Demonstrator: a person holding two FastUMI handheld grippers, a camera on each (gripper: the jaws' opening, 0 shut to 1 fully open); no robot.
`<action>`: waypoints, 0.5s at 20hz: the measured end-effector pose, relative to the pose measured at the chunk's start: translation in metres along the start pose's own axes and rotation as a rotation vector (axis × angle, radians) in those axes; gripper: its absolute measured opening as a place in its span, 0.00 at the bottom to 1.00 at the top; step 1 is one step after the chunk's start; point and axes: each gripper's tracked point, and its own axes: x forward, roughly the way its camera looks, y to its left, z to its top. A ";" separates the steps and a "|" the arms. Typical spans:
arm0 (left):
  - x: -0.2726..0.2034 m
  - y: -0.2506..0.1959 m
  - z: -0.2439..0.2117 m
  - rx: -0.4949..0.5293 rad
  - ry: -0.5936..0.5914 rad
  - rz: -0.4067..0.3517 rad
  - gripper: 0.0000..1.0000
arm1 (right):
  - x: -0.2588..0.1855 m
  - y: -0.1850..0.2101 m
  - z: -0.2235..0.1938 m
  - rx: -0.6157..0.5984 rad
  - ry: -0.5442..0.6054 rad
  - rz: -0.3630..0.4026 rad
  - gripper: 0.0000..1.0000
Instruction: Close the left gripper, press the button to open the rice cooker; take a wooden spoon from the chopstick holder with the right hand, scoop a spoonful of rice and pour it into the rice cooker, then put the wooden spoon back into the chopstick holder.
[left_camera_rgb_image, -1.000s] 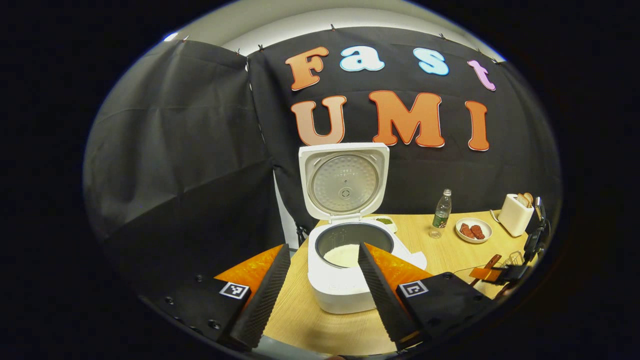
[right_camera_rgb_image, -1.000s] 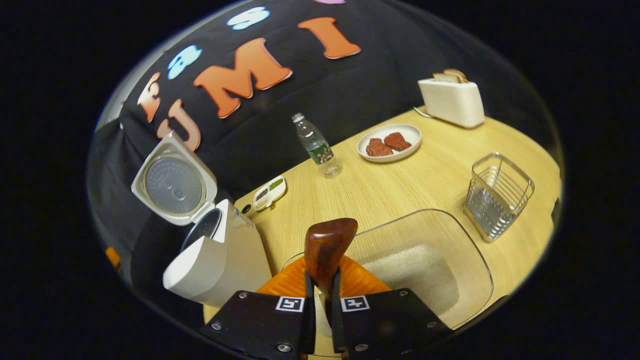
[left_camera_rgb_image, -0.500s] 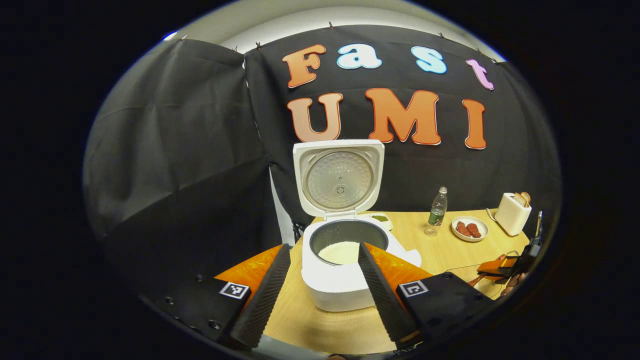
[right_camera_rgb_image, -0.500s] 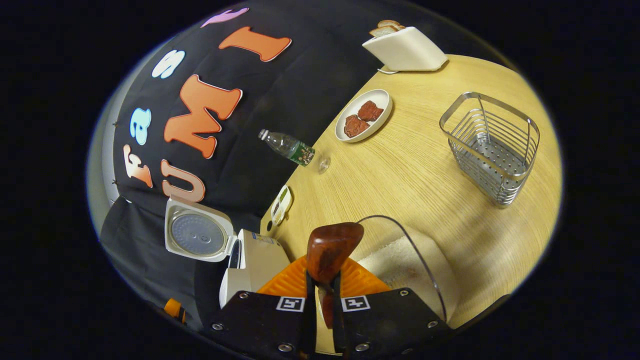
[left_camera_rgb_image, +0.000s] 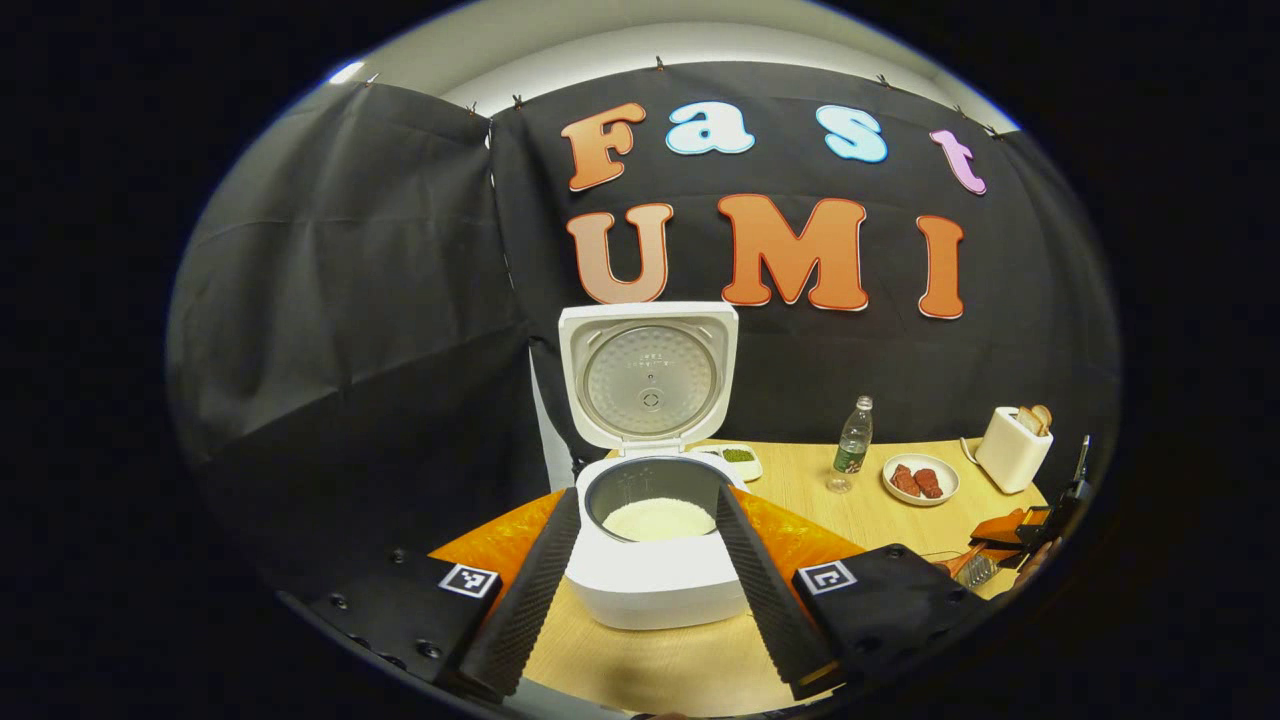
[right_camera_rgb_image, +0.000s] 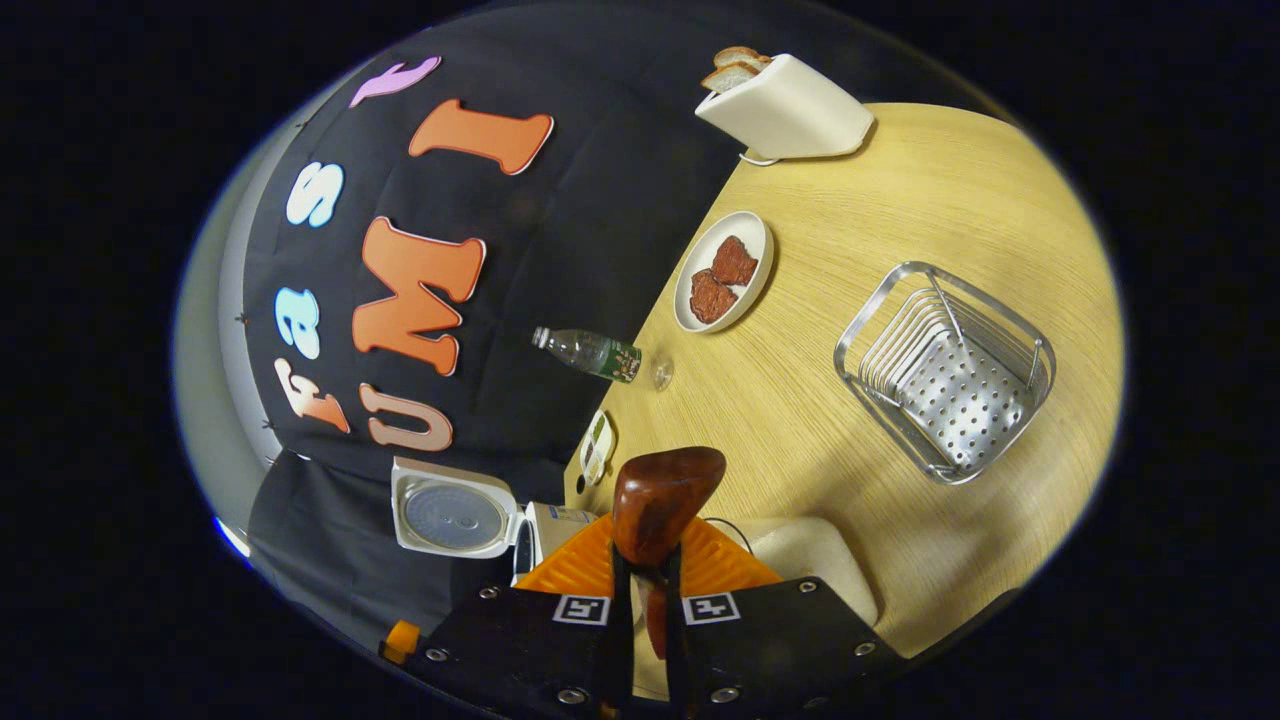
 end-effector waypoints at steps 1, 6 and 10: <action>-0.001 -0.001 0.001 -0.006 -0.005 0.007 0.93 | -0.001 0.003 0.002 0.019 0.004 0.016 0.12; -0.004 0.009 -0.003 -0.052 -0.006 0.058 0.94 | 0.001 0.045 0.013 0.116 0.027 0.118 0.12; -0.006 0.028 -0.004 -0.071 -0.009 0.103 0.93 | 0.015 0.073 0.011 0.152 0.033 0.153 0.12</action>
